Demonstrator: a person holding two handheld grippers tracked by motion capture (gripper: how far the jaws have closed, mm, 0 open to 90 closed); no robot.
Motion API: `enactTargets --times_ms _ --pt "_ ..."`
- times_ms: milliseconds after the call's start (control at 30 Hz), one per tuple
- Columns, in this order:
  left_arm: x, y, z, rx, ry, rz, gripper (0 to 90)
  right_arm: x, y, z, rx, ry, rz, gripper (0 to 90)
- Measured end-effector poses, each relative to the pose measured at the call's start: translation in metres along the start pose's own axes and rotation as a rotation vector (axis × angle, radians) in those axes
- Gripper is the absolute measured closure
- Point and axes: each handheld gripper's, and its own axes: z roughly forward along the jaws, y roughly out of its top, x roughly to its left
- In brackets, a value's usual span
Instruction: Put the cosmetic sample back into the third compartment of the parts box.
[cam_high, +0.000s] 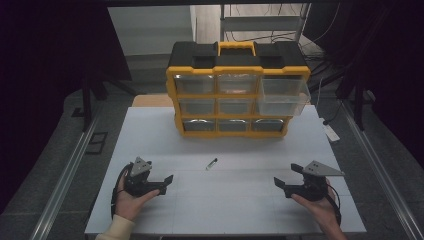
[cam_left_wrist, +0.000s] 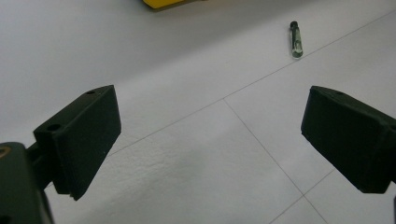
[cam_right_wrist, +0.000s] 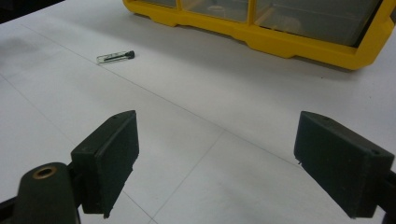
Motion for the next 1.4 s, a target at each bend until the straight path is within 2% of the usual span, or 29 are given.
enactTargets --times_ms 367,567,900,1167,1400 --pt "-0.002 0.0 0.002 0.008 -0.012 0.003 5.3 -0.003 0.0 0.002 0.012 0.006 0.013 14.5" --pt "0.001 -0.003 -0.005 -0.015 -0.015 0.0 5.6 -0.004 0.001 0.006 0.015 0.003 0.027 14.6" --pt "0.0 -0.003 -0.003 -0.008 -0.029 0.025 5.8 0.003 0.001 0.01 0.032 -0.001 0.024 14.8" --pt "-0.006 -0.003 0.001 0.007 -0.038 0.039 6.0 0.006 0.006 0.008 0.015 0.017 0.018 15.1" --pt "-0.006 -0.004 -0.002 0.003 -0.03 0.032 6.1 0.014 0.009 0.005 -0.003 0.031 0.017 15.4"
